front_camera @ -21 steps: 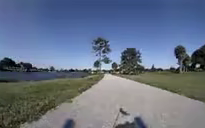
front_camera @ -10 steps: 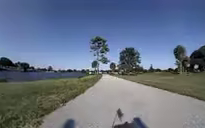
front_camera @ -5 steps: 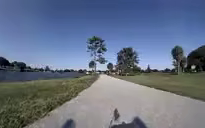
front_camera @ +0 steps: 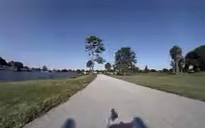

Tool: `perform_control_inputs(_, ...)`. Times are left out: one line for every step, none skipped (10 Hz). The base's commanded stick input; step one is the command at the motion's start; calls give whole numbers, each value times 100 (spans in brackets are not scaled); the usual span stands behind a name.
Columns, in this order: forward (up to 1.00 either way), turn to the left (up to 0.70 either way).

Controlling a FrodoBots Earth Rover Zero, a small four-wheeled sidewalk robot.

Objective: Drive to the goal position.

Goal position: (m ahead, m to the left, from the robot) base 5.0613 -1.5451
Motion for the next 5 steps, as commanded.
perform_control_inputs(85, 0)
perform_control_inputs(85, 0)
perform_control_inputs(85, 0)
perform_control_inputs(85, 0)
perform_control_inputs(85, 0)
